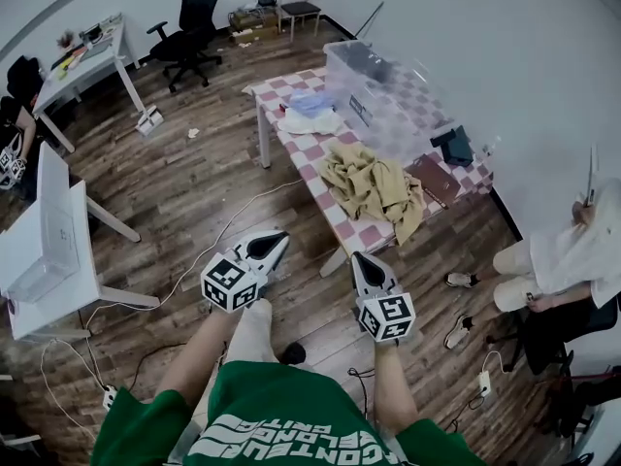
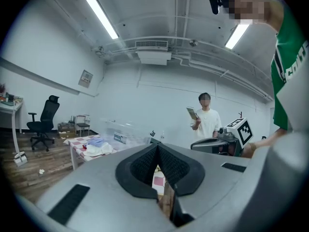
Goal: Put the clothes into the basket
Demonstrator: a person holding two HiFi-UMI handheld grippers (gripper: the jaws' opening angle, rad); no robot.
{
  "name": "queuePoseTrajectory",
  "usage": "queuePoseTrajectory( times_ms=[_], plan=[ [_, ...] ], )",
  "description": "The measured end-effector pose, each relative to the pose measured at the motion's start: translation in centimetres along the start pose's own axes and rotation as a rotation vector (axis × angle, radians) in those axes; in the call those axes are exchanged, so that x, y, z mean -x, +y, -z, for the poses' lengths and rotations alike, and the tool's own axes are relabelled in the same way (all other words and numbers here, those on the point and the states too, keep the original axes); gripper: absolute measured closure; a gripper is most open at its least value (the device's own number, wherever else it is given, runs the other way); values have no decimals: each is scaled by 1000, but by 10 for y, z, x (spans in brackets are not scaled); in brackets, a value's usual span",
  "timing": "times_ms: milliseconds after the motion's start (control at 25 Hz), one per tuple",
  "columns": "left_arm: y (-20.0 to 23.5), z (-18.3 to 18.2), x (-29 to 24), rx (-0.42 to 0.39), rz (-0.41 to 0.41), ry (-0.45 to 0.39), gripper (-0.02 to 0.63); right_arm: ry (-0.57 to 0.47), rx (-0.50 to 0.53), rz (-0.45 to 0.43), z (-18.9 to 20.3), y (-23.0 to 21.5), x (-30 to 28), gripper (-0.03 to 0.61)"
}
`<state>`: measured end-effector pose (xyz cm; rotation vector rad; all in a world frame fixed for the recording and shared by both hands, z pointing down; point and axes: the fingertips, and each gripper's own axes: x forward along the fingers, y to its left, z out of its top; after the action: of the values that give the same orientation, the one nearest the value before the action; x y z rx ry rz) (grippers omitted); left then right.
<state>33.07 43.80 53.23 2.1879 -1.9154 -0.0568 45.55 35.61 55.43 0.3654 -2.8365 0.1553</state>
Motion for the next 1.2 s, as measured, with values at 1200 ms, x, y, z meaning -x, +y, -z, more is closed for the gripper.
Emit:
queuePoseTrajectory(
  times_ms=[1200],
  plan=[
    [401,-94,-206,27,190,34,611,36,-30,155,-124,-118,-395,571]
  ],
)
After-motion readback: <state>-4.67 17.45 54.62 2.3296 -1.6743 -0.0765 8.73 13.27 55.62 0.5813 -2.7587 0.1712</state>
